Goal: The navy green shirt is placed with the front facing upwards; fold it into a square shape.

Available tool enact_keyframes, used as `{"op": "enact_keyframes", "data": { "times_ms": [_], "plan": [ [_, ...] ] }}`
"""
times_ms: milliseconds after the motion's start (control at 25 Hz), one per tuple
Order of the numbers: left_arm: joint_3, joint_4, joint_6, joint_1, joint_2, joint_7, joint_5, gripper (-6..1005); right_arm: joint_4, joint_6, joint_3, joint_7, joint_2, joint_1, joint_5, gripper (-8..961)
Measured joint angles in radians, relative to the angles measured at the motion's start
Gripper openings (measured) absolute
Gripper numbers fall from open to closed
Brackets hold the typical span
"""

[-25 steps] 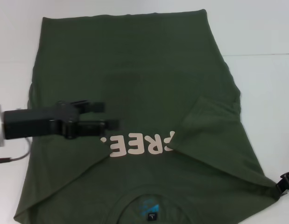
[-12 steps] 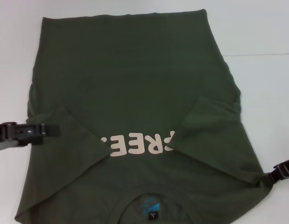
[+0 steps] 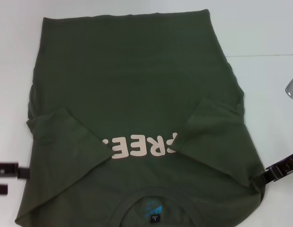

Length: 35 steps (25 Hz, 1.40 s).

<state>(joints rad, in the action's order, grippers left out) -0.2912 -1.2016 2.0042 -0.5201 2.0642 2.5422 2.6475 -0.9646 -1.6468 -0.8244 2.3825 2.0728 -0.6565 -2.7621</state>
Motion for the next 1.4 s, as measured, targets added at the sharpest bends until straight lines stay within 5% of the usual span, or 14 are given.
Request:
{"op": "enact_keyframes", "data": {
  "times_ms": [200, 1400],
  "plan": [
    [-0.028, -0.003, 0.013, -0.002, 0.004, 0.021, 0.091, 889, 0.001, 0.002, 0.000, -0.007, 0.006, -0.012, 0.001, 38],
    [-0.020, 0.188, -0.139, 0.009, 0.006, 0.000, 0.156, 831, 0.044, 0.008, 0.000, -0.023, 0.003, -0.062, 0.002, 38]
  ]
}}
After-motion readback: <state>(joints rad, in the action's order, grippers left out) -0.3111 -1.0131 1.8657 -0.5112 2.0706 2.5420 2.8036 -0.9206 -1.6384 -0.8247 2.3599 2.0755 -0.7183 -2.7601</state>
